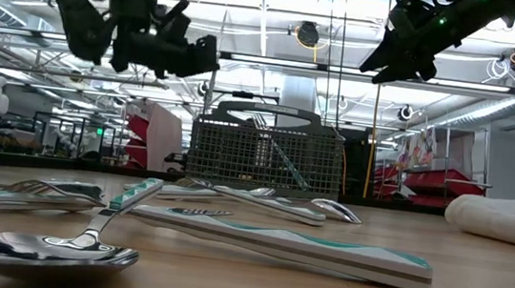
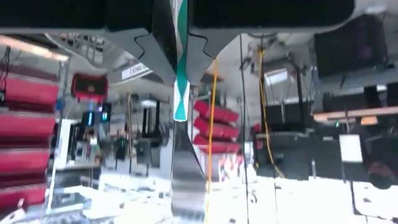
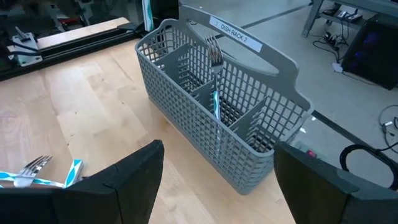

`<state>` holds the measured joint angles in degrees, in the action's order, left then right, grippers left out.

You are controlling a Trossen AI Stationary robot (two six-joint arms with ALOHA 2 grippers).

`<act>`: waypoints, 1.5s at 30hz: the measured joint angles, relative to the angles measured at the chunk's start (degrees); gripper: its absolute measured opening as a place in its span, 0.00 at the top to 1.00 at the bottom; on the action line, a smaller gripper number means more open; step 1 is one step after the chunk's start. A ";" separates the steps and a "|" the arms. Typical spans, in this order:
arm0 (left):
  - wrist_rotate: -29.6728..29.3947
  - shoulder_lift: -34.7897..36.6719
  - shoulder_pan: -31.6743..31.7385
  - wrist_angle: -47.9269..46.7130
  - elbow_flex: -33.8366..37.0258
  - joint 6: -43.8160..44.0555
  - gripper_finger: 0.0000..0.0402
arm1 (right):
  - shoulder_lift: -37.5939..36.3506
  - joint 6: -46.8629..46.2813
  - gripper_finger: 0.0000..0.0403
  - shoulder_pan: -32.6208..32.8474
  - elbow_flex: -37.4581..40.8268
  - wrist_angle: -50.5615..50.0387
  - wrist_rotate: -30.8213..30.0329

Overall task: Sort silverware
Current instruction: Put the table knife into the silverware rack

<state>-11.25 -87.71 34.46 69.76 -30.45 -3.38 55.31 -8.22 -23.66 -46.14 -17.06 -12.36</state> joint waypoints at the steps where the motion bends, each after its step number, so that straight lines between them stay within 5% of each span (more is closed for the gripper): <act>1: -0.24 -1.59 -0.01 1.55 0.17 0.06 0.97 | 0.00 -0.36 0.28 0.00 0.01 0.00 0.00; 14: -1.05 -12.96 -0.66 8.83 0.32 3.07 0.97 | 0.00 -1.64 0.28 0.00 0.01 0.02 0.00; 23: -2.67 -13.01 -1.65 4.97 0.32 2.40 0.76 | 0.00 -1.62 0.28 0.00 0.02 0.02 0.00; 34: -2.52 -13.01 -1.58 3.08 0.32 1.49 0.67 | 0.00 -1.62 0.28 0.04 0.02 0.02 0.00; 40: 0.31 -8.68 -3.17 3.21 0.34 1.59 0.62 | -0.02 -1.62 0.28 0.02 0.02 0.01 0.00; 45: 7.38 1.56 -4.86 2.91 0.34 9.75 0.62 | 1.59 -2.12 0.28 0.91 -0.01 -1.35 1.06</act>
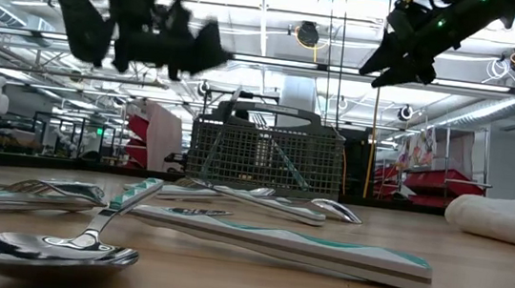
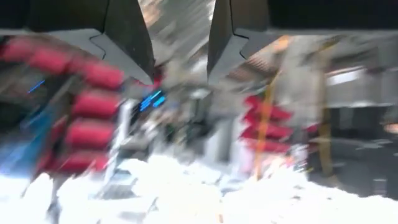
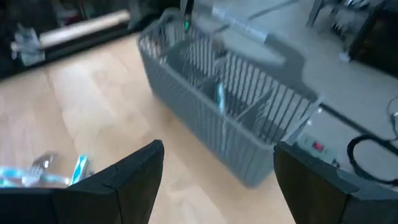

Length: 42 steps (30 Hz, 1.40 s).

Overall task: Sort silverware
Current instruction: Put the table knife into the silverware rack

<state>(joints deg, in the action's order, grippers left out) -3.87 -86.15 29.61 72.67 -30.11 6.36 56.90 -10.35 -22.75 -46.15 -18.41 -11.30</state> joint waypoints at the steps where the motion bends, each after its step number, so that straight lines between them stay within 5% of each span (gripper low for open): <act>1: 1.48 2.55 -0.38 -0.34 0.00 1.86 0.62 | 0.97 -0.59 0.28 0.53 0.00 -0.10 1.15; 10: 5.80 29.07 -5.18 -18.53 -0.02 8.42 0.62 | 12.59 -6.78 0.28 7.40 -0.05 5.69 5.56; 18: 5.76 45.88 -8.67 -36.11 -0.04 10.21 0.62 | 23.42 -0.43 0.28 16.57 -4.09 9.43 5.69; 32: 7.06 57.08 -10.69 -44.21 -0.04 12.86 0.62 | 50.32 20.96 0.28 22.57 -34.61 -17.14 5.52; 42: 8.64 60.91 -10.67 -51.76 -0.04 12.86 0.62 | 57.24 22.18 0.29 26.51 -37.59 -18.82 7.11</act>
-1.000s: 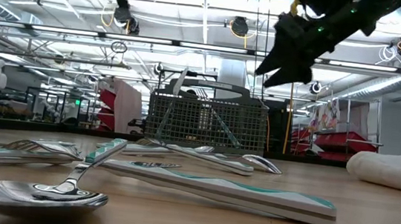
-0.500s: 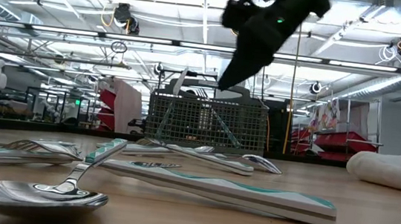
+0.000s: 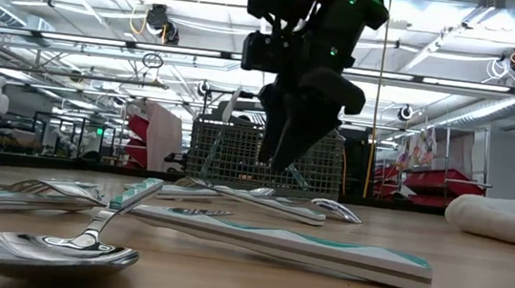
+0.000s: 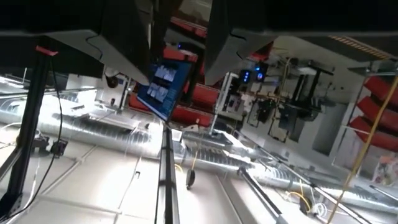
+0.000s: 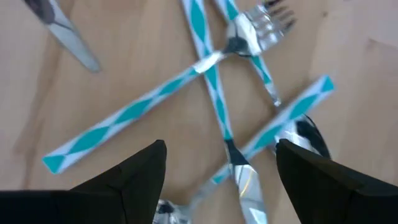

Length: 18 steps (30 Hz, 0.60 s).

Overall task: Sort silverware
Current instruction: Put the table knife into the silverware rack

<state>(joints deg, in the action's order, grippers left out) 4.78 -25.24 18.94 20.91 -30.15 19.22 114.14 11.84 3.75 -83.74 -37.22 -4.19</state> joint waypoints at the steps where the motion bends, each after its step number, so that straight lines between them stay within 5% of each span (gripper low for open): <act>1: 0.00 0.13 0.00 -0.52 0.00 -0.02 0.62 | 0.06 0.00 0.29 0.24 0.00 0.15 0.00; 18: 0.00 0.21 0.00 -4.01 0.02 -0.48 0.62 | 6.01 2.14 0.39 0.05 -0.05 5.43 -0.39</act>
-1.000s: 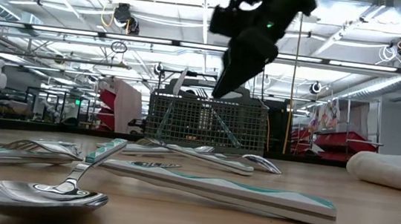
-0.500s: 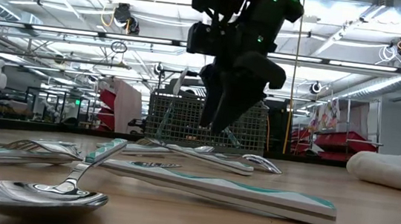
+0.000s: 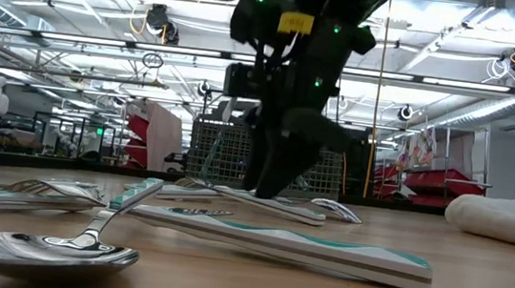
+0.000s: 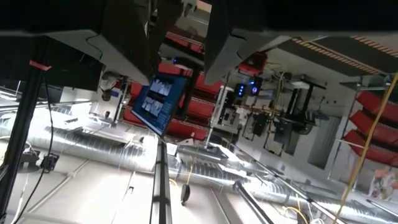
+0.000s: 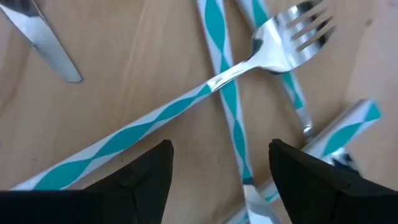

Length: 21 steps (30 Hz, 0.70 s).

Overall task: Sort silverware
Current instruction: Put the table knife into the silverware rack

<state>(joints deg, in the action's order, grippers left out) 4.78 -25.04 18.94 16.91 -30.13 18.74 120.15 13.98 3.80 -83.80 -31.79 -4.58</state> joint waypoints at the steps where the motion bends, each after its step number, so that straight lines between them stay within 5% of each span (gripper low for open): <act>1: 0.00 0.00 0.00 0.00 0.00 0.00 0.62 | 0.47 -0.12 0.39 -0.15 0.00 0.02 0.02; 7: 0.00 0.00 0.00 -0.15 0.00 -0.07 0.62 | 1.34 -2.55 0.47 -1.36 -0.14 -1.62 0.67; 18: -0.05 0.00 0.04 -4.56 0.00 -0.13 0.62 | 1.82 -11.10 0.95 -3.00 -0.14 -8.59 -1.42; 21: -0.45 0.00 0.04 -4.45 0.00 -0.13 0.62 | 1.85 -14.86 0.97 -2.86 -0.12 -8.57 -1.79</act>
<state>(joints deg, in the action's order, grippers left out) 4.33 -25.04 18.98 12.46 -30.13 18.61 121.99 -0.89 0.95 -83.92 -40.36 -6.37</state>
